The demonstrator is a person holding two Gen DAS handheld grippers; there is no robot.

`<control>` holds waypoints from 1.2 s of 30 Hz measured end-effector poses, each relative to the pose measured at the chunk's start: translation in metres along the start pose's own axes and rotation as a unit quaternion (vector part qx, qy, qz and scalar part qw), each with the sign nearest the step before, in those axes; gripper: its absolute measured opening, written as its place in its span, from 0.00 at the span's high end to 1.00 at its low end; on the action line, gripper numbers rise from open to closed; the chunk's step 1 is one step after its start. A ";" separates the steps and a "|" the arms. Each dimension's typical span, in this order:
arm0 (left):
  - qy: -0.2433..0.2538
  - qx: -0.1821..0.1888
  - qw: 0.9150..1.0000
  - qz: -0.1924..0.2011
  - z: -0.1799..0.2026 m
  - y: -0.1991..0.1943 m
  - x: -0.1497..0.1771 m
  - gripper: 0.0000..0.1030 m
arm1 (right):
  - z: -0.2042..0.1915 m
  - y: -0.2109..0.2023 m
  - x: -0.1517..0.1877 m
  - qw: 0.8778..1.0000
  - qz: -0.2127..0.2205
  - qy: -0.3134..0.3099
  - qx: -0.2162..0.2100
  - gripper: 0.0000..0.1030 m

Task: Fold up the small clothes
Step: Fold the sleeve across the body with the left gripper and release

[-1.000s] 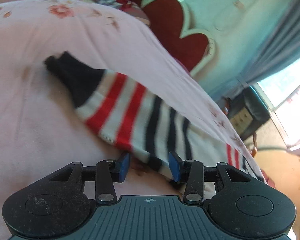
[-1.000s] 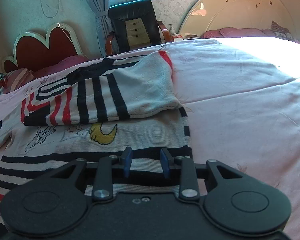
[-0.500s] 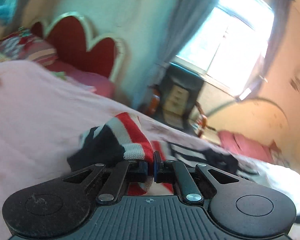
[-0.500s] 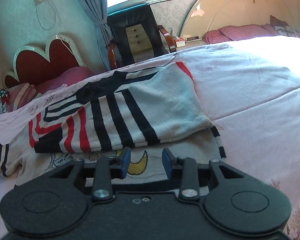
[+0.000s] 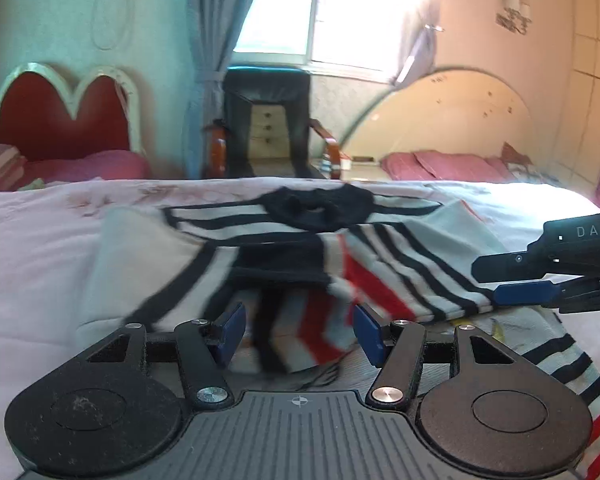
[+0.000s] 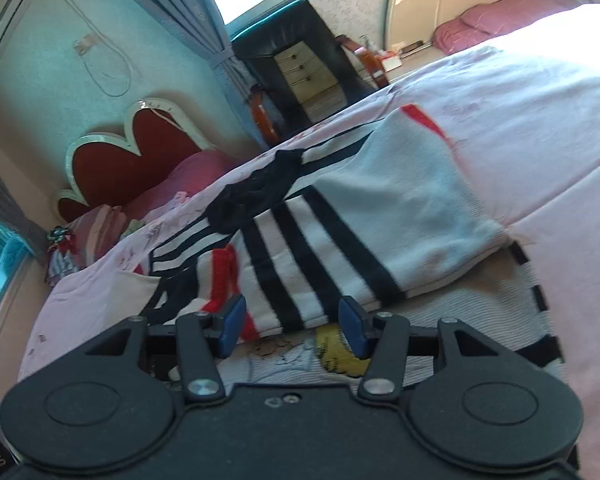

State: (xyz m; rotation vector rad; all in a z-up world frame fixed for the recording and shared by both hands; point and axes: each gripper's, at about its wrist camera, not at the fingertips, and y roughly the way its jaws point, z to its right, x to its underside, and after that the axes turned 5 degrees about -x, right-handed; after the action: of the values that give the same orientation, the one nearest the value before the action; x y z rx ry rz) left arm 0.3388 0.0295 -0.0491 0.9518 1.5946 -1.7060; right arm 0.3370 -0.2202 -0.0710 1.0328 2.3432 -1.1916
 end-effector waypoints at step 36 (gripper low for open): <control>-0.101 -0.050 0.993 -0.036 -0.098 0.063 0.022 0.76 | 0.041 0.028 -0.024 0.996 0.016 0.031 0.079 0.73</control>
State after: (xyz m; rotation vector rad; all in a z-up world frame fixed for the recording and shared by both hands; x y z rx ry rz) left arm 0.3878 0.1220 -0.1045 0.6576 1.5810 -1.6944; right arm 0.3722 -0.2523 -0.0984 1.1702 2.3004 -1.3694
